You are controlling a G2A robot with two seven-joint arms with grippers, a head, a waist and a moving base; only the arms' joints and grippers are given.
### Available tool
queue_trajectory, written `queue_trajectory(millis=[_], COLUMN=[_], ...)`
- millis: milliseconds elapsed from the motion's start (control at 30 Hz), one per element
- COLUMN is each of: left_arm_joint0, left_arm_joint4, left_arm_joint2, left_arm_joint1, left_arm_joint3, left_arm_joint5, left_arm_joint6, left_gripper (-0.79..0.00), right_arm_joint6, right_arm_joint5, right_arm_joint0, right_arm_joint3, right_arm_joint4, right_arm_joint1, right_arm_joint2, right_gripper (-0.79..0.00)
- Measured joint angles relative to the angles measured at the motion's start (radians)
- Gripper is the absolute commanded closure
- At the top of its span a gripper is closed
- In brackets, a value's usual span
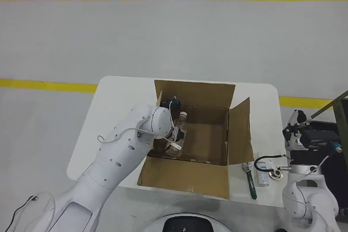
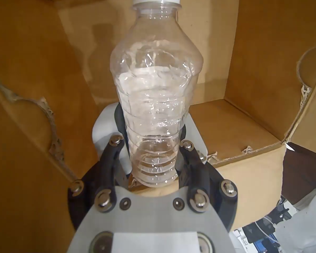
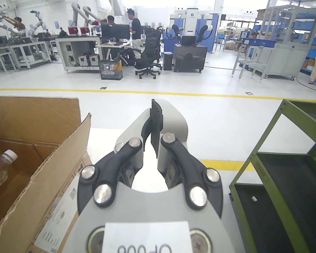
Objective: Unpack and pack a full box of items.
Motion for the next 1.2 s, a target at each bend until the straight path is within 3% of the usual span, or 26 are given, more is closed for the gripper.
queue_trajectory(millis=[500, 700, 767, 1033, 1200], left_arm_joint0=[0.021, 0.035, 0.046, 0.115, 0.157], left_arm_joint4=[0.008, 0.009, 0.029, 0.080, 0.114], left_arm_joint2=[-0.019, -0.044, -0.053, -0.115, -0.150], left_arm_joint1=[0.005, 0.013, 0.020, 0.050, 0.067], left_arm_joint3=[-0.021, -0.108, -0.167, -0.415, -0.521], left_arm_joint5=[-0.003, -0.021, -0.040, -0.149, -0.234], left_arm_joint6=[-0.003, -0.021, -0.037, -0.067, -0.074], left_gripper=[-0.785, -0.785, -0.785, -0.785, -0.785], right_arm_joint6=[0.000, 0.013, 0.075, 0.568, 0.700], right_arm_joint5=[0.000, -0.009, -0.019, -0.059, -0.092], right_arm_joint0=[0.000, -0.003, -0.008, 0.043, 0.066], right_arm_joint3=[0.000, 0.001, -0.004, 0.013, 0.031], right_arm_joint4=[0.000, 0.008, 0.013, -0.083, -0.105], right_arm_joint1=[0.000, 0.001, 0.003, 0.021, 0.028], right_arm_joint2=[0.000, -0.002, 0.001, 0.009, 0.000], right_gripper=[0.000, 0.000, 0.000, 0.000, 0.000])
